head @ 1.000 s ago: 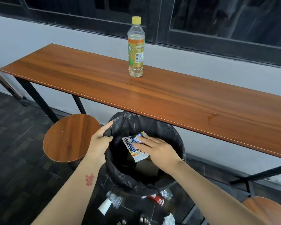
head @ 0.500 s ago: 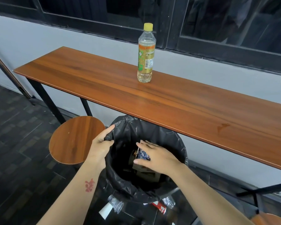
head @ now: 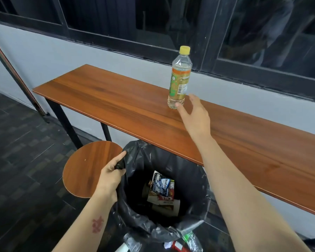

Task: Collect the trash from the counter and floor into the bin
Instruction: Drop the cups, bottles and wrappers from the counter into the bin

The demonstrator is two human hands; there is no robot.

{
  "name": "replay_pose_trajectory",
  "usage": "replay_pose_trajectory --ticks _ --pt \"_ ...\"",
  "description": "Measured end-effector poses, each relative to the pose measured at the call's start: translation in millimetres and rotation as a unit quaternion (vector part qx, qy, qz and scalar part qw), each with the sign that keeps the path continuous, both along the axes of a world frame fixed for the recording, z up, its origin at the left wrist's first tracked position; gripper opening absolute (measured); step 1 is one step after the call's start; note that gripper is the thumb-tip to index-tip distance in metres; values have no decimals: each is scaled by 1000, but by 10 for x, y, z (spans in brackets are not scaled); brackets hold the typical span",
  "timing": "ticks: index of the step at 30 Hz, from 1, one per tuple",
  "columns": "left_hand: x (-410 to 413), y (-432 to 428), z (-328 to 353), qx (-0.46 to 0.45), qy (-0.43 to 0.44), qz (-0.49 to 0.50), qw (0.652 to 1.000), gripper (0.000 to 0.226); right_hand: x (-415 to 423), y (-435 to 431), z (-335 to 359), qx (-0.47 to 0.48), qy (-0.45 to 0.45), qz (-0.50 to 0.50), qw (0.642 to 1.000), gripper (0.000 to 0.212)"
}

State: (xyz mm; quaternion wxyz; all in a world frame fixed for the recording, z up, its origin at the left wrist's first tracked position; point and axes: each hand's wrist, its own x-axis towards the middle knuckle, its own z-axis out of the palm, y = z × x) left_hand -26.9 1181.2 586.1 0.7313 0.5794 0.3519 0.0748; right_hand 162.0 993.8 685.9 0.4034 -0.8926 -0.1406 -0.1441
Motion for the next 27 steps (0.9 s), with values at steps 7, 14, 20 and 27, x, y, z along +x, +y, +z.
replay_pose_trajectory --ticks 7,14,20,27 --pt "120 162 6 32 3 -12 999 60 769 410 68 85 102 -45 990 96" --pt "208 211 24 55 -1 -24 998 61 864 484 117 113 76 -14 991 64" --pt "174 245 -15 26 -1 -13 1000 65 283 310 172 140 99 55 984 53" --pt "-15 219 -59 27 -10 9 1000 67 -620 93 189 112 191 195 956 81"
